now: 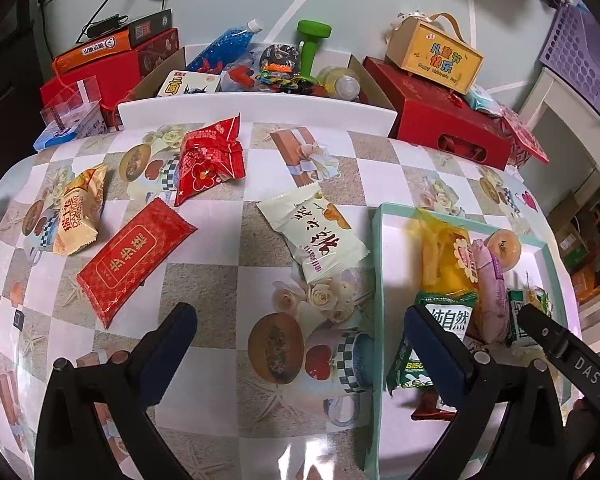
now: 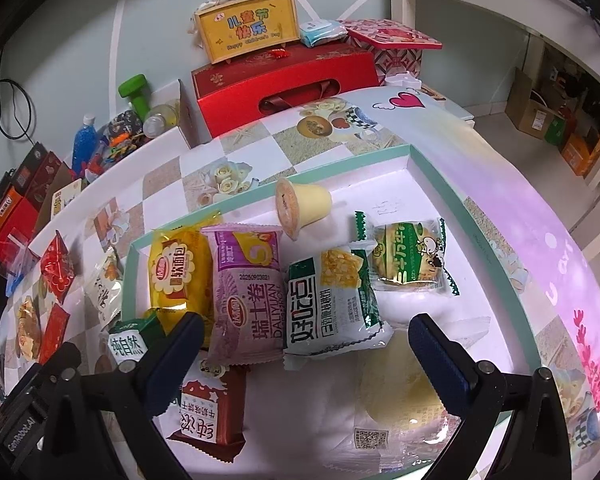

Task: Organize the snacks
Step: 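Lower the white-green snack bag into the tray and open the right tool, then withdraw both tools from the tray toward the remaining snacks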

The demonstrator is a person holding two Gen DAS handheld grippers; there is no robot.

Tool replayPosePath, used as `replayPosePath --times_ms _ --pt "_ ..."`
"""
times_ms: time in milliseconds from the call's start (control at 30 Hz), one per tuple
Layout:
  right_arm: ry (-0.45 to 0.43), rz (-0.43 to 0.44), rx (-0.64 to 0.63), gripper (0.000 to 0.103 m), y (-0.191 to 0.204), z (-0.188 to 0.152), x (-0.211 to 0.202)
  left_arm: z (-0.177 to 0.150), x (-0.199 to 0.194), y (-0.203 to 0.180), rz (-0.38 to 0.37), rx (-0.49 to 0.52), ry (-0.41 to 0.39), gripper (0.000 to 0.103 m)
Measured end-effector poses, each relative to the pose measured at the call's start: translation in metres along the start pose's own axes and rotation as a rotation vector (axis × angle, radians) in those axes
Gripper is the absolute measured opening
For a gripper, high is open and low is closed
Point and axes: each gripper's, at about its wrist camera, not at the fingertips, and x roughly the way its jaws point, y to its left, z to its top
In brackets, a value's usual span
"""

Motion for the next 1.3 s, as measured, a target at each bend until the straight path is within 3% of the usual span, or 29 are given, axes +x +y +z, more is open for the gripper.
replayPosePath --times_ms 133,367,667,967,1300 --pt "-0.004 0.005 -0.010 0.103 0.006 0.000 -0.001 0.003 -0.003 0.006 -0.020 -0.014 0.001 0.103" --pt "-0.025 0.037 -0.055 0.103 0.030 -0.003 -0.008 0.013 -0.012 0.029 0.035 -0.012 -0.005 0.103" --pt "-0.045 0.087 -0.132 0.103 0.071 -0.011 -0.016 0.021 -0.021 0.096 0.148 -0.068 -0.002 0.103" --pt "-0.048 0.167 -0.231 0.103 0.122 -0.029 -0.022 0.020 -0.026 0.157 0.197 -0.183 0.007 0.103" --pt "-0.033 0.202 -0.346 0.103 0.168 -0.048 -0.020 0.020 -0.028 0.189 0.162 -0.265 0.003 0.103"
